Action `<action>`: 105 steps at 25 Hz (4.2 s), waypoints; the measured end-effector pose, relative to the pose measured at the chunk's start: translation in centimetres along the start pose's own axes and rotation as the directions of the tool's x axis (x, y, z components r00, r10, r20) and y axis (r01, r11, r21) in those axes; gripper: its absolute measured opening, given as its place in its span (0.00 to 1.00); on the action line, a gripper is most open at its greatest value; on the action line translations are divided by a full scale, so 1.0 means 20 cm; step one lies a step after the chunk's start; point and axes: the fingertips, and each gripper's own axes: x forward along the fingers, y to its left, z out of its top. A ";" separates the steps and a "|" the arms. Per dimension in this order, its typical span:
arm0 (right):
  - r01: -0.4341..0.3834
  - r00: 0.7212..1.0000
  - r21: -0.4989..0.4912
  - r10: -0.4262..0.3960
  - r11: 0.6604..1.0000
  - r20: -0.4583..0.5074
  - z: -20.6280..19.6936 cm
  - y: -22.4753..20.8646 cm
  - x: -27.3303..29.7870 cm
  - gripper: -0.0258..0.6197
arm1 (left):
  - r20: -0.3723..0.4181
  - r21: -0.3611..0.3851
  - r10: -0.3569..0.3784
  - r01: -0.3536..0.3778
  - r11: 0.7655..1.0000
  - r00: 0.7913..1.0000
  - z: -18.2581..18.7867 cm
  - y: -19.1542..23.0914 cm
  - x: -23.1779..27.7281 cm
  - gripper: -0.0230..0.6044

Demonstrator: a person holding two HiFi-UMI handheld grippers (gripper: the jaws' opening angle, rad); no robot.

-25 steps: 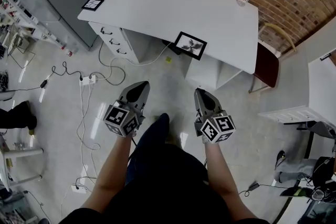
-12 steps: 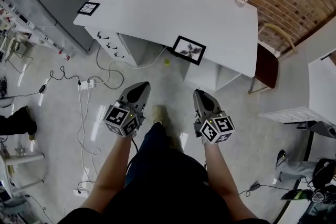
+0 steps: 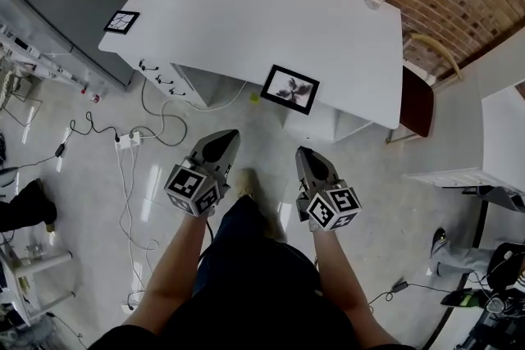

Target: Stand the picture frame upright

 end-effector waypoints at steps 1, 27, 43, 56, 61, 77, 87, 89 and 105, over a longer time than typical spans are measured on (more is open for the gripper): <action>0.004 1.000 0.012 -0.004 1.000 -0.003 -0.01 -0.01 0.02 0.05 | -0.003 -0.004 -0.006 0.006 1.000 1.000 0.00 0.02 0.03 0.05; 0.041 0.986 0.654 -0.136 0.755 0.096 -0.11 -0.35 0.69 0.24 | -0.104 -0.071 -0.166 0.159 0.985 0.981 -0.13 0.37 0.67 0.05; -0.008 0.940 0.845 -0.284 0.535 0.189 -0.14 -0.52 0.91 0.36 | -0.164 -0.063 -0.198 0.190 0.980 0.966 -0.19 0.52 0.78 0.05; -0.073 0.908 0.873 -0.329 0.483 0.258 -0.13 -0.58 0.95 0.17 | -0.179 -0.089 -0.191 0.177 0.980 0.965 -0.26 0.57 0.77 0.05; -0.070 0.900 0.859 -0.339 0.507 0.273 -0.10 -0.58 0.91 0.16 | -0.170 -0.090 -0.199 0.186 0.978 0.965 -0.25 0.57 0.78 0.05; 0.068 0.974 0.593 -0.183 0.802 0.135 0.10 -0.48 0.97 0.16 | -0.116 -0.064 -0.188 0.182 0.981 0.975 -0.05 0.68 0.85 0.05; 0.019 1.000 0.417 -0.024 0.909 0.006 0.28 -0.27 1.17 0.16 | -0.072 -0.071 -0.155 0.150 0.986 0.985 0.13 0.89 0.87 0.15; -0.003 1.000 0.378 0.011 0.926 -0.019 0.31 -0.22 1.20 0.16 | -0.065 -0.069 -0.151 0.146 0.987 0.986 0.17 0.92 0.87 0.18; -0.307 0.923 0.140 0.330 0.941 -0.197 0.50 -0.06 1.54 0.16 | -0.107 -0.135 -0.276 0.261 0.956 0.955 0.36 1.19 0.99 0.32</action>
